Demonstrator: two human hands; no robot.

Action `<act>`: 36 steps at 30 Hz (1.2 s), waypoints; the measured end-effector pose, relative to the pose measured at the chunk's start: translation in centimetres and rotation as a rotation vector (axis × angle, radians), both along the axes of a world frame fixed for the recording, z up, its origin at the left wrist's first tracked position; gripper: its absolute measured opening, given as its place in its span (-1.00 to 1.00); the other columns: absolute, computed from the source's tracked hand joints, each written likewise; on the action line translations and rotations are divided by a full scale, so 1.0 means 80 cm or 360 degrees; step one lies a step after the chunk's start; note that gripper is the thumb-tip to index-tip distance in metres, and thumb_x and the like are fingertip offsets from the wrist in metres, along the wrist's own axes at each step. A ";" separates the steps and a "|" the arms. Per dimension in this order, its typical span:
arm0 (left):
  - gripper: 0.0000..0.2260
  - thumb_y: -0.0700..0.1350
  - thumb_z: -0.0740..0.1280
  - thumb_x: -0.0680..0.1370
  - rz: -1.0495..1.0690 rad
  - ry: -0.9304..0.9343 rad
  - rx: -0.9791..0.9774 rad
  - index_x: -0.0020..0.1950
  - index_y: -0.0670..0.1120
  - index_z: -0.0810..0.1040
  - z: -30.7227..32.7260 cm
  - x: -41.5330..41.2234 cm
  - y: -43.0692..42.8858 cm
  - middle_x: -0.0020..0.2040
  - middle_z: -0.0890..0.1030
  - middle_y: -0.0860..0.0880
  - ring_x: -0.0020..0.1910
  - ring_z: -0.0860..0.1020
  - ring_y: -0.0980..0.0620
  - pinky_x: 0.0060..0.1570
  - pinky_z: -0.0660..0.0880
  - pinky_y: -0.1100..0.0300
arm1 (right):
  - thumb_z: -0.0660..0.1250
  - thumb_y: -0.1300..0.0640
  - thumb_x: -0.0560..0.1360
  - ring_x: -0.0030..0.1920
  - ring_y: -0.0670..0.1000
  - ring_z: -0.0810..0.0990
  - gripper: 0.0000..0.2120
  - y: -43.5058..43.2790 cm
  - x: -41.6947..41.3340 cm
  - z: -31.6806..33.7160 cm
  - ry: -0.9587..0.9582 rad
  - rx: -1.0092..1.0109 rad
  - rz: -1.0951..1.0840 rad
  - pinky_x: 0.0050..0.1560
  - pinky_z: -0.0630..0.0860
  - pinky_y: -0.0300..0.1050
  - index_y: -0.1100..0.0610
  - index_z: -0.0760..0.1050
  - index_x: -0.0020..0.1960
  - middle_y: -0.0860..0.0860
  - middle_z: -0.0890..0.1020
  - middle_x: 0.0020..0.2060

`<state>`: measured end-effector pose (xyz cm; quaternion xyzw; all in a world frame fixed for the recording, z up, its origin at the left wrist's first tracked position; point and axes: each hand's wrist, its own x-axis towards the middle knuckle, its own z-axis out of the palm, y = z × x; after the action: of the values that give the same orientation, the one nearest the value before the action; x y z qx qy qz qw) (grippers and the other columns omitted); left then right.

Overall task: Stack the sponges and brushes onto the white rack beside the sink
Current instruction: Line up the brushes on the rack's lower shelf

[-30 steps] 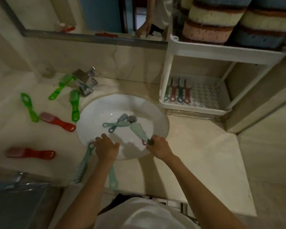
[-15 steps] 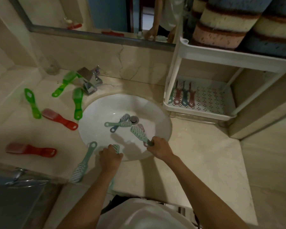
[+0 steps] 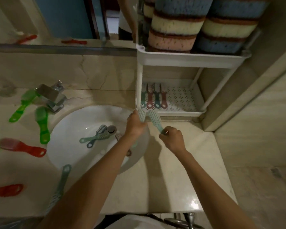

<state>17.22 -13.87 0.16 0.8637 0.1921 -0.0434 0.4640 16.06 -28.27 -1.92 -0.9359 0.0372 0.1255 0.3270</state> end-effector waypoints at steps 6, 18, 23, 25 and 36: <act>-0.75 -0.34 0.14 0.57 -0.0122 0.0036 -0.0351 0.23 -0.23 0.42 0.026 0.076 -0.050 -0.11 0.56 -0.16 -0.52 0.53 0.07 -0.56 0.50 0.35 | 0.37 0.12 0.43 -0.16 0.23 0.64 -0.83 -0.054 0.073 0.012 -0.0275 0.0009 -0.0264 -0.13 0.54 -0.02 0.23 0.61 -0.14 0.26 0.68 -0.24; -0.84 -0.37 0.07 0.58 0.0348 0.0313 -0.0621 0.09 -0.23 0.38 0.000 0.167 -0.059 -0.41 0.46 -0.14 -0.74 0.37 0.15 -0.69 0.29 0.34 | 0.20 0.07 0.57 0.15 0.18 0.56 -0.65 -0.034 0.229 -0.016 0.0026 -0.0298 -0.0110 0.09 0.49 -0.04 0.29 0.46 0.23 0.23 0.57 0.14; -0.82 -0.32 0.11 0.58 0.0367 0.0379 -0.0629 0.11 -0.29 0.45 -0.010 0.173 -0.045 -0.53 0.52 -0.11 -0.77 0.39 0.14 -0.71 0.32 0.37 | 0.09 0.24 0.60 0.23 0.23 0.46 -0.70 -0.022 0.240 -0.026 0.0039 -0.0286 -0.0003 0.21 0.39 -0.02 0.35 0.34 0.28 0.28 0.47 0.22; -0.82 -0.30 0.10 0.59 0.0379 0.0341 -0.0671 0.09 -0.29 0.46 -0.012 0.174 -0.042 -0.65 0.49 -0.06 -0.76 0.40 0.14 -0.68 0.39 0.34 | 0.08 0.25 0.60 0.21 0.26 0.49 -0.71 -0.017 0.242 -0.029 -0.0031 -0.0277 0.0015 0.18 0.42 0.02 0.35 0.35 0.27 0.29 0.50 0.20; -0.86 -0.20 0.24 0.55 0.0352 0.0234 -0.0485 -0.20 -0.11 0.52 -0.014 0.178 -0.045 -0.07 0.57 -0.17 -0.13 0.50 -0.04 -0.12 0.38 0.22 | 0.02 0.15 0.63 0.17 0.19 0.53 -0.65 -0.015 0.237 -0.042 -0.0189 -0.0558 0.0127 0.14 0.46 -0.03 0.31 0.31 0.32 0.25 0.49 0.21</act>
<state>31.43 -17.51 -0.97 0.7515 0.3104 -0.0838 0.5761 34.98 -29.46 -5.31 -0.9851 0.0020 0.0745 0.1553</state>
